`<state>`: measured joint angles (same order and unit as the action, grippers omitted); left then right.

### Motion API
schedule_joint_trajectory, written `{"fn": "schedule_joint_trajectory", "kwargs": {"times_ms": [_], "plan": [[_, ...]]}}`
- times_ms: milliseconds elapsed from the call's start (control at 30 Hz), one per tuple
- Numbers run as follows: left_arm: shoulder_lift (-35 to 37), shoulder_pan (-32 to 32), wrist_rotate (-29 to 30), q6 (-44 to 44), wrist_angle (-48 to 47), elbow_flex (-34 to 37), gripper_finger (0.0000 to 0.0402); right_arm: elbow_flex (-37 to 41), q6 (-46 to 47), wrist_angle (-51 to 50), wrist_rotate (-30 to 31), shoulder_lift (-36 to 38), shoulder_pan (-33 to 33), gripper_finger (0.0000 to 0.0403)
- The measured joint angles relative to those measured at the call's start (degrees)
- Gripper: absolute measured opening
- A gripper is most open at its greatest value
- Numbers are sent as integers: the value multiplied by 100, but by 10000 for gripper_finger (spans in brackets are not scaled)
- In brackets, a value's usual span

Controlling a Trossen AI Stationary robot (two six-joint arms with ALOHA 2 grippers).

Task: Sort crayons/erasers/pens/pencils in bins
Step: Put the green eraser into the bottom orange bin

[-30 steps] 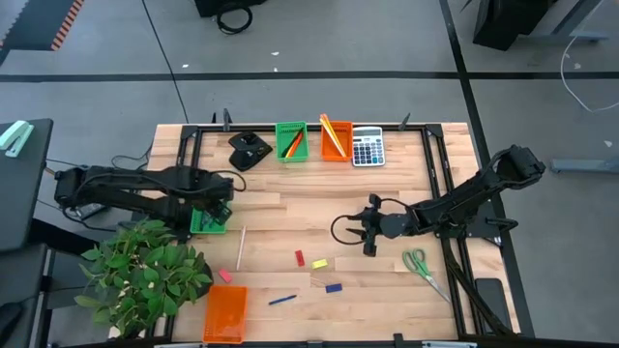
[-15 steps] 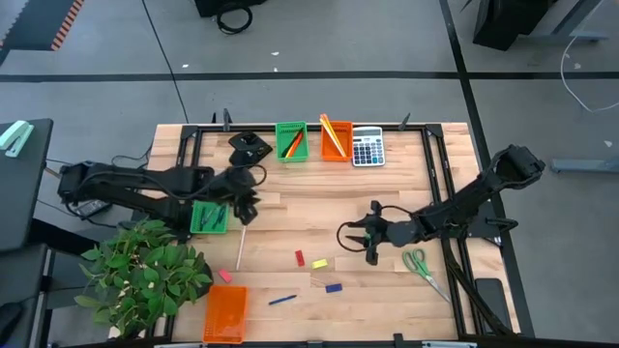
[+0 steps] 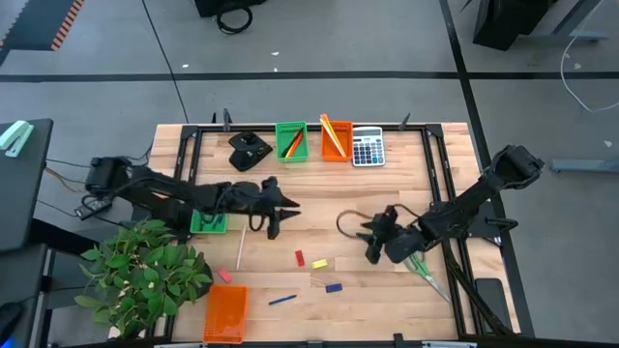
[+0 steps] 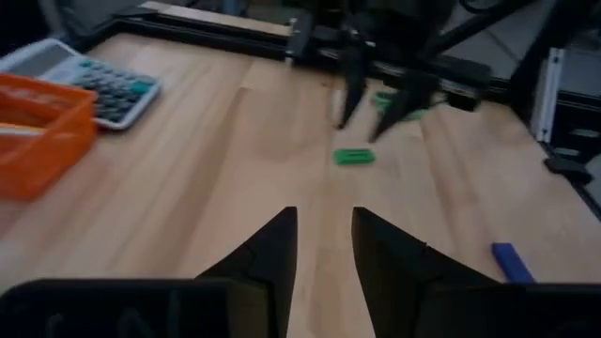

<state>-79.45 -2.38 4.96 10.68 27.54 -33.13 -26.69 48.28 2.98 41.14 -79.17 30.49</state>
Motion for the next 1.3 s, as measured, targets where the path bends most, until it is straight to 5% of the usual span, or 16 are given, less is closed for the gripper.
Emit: {"fn": "schedule_joint_trajectory", "kwargs": {"times_ms": [133,433,933,1300], "plan": [[-590,-266,-71,-13,945,140,109,-414,1043,-1166,22,0,105,162],[-1718,-887,148,-372,3363,558,97,-492,1837,-1181,444,-736,468,162],[-1772,-795,509,-984,3134,300,90,-1156,2693,-2729,751,-1397,620,144],[-1771,-1095,567,324,2911,300,90,-1015,3192,-2749,793,-1544,903,151]]}}
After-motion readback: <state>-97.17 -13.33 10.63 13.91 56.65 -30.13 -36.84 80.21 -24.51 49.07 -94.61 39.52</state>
